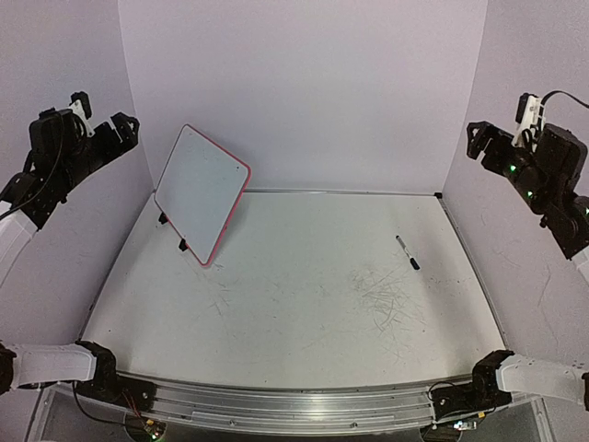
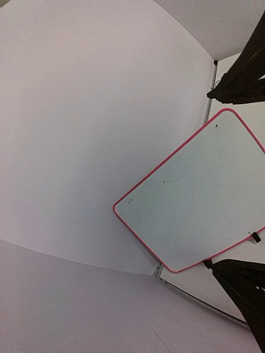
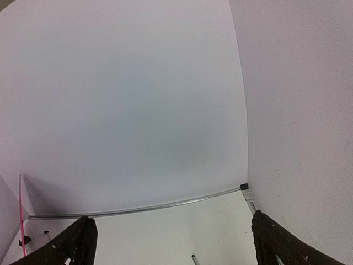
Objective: Write a sentence on the whiteboard
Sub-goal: Adjust the whiteboard stand at the center of the board.
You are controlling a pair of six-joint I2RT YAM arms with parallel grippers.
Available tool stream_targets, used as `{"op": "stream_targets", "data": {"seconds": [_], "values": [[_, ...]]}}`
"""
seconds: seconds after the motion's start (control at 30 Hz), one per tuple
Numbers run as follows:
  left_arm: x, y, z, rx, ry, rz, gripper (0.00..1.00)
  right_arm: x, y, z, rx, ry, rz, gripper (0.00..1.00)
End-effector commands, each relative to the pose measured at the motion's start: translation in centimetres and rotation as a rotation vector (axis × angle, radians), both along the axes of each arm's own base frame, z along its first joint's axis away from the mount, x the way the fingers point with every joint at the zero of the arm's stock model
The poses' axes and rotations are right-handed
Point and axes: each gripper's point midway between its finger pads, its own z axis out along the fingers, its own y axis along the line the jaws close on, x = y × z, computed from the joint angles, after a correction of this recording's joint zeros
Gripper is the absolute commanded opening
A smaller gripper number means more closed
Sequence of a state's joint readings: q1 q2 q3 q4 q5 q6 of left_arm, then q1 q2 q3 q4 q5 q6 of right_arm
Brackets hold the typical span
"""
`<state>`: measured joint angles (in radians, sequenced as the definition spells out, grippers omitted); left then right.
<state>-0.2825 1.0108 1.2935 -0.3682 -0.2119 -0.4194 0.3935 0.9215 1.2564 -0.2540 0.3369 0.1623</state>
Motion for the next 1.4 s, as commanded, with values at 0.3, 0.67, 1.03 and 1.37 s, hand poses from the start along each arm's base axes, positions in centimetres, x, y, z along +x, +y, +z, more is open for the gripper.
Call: {"op": "stream_targets", "data": {"seconds": [0.3, 0.67, 1.03, 1.37], "values": [[-1.0, 2.5, -18.0, 0.002, 0.501, 0.184, 0.99, 1.4, 1.7, -2.8, -0.029, 0.058, 0.061, 0.98], [-3.9, 4.9, -28.4, -0.059, 0.732, 0.304, 1.00, 1.9, 4.6, -4.5, -0.048, 0.092, 0.216, 0.98], [-0.6, 6.8, -34.6, -0.094, 0.853, 0.318, 0.98, 2.1, 10.1, -8.4, 0.018, 0.207, 0.497, 0.98], [2.2, 6.5, -39.2, -0.132, 0.897, 0.302, 0.96, 1.8, 10.9, -9.7, 0.047, 0.243, 0.548, 0.98]]}}
